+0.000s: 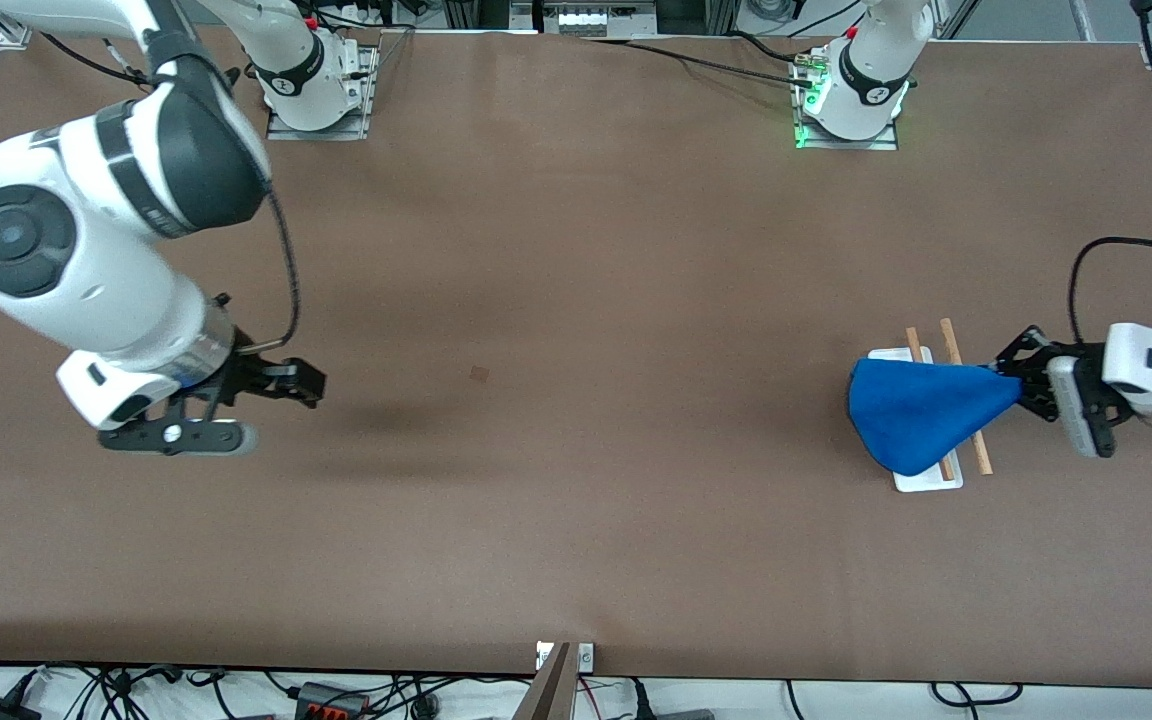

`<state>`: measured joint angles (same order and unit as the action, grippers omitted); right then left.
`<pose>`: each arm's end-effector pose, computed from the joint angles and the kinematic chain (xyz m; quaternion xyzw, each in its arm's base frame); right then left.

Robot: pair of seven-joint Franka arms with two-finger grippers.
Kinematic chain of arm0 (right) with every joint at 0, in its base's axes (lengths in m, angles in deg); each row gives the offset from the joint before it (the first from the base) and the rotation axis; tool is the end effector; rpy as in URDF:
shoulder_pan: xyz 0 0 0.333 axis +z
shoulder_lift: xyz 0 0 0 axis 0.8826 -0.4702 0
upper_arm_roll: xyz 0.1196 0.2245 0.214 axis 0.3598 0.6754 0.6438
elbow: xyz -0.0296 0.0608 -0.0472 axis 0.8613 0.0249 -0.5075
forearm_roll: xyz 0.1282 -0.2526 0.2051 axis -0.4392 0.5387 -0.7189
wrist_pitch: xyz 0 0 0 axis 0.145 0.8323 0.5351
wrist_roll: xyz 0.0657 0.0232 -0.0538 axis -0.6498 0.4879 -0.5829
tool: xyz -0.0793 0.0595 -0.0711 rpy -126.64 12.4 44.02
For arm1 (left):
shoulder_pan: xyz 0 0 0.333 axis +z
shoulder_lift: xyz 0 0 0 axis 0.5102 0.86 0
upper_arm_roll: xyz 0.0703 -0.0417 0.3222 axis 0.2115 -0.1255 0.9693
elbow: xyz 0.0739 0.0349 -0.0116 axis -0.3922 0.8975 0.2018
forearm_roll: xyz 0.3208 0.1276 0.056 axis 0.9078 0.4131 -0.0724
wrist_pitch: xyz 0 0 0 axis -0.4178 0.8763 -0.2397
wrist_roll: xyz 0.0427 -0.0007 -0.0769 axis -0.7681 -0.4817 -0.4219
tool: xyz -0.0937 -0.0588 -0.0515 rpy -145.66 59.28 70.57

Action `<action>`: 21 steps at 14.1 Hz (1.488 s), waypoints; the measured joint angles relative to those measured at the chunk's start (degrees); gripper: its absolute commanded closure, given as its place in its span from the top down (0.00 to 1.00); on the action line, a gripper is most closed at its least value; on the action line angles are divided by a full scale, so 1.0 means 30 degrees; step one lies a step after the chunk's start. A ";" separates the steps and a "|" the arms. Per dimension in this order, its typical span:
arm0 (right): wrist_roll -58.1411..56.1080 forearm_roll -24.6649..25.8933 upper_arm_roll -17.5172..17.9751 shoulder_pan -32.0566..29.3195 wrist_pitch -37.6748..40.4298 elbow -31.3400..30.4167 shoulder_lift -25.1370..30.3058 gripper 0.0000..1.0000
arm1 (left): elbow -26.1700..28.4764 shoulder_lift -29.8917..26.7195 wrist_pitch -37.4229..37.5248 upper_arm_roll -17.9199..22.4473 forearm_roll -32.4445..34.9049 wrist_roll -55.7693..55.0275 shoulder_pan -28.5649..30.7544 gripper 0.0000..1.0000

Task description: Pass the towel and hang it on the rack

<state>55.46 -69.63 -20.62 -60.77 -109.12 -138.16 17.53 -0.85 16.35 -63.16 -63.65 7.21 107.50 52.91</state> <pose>0.6576 0.1626 0.5110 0.9997 -0.0178 0.0129 0.0145 0.6072 0.1258 0.3687 0.8542 -0.4438 -0.0041 0.2707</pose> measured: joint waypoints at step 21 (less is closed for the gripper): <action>-0.7643 -0.3347 -0.7344 -0.0908 0.1244 -0.3711 0.5099 1.00 | -0.1127 0.3271 -0.0537 0.0040 0.0751 0.1213 0.2718 1.00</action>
<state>32.53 -79.67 -42.65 -63.50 -105.39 -149.29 32.83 -4.23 26.17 -64.77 -63.53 9.46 111.14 61.07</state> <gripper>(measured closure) 0.000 0.141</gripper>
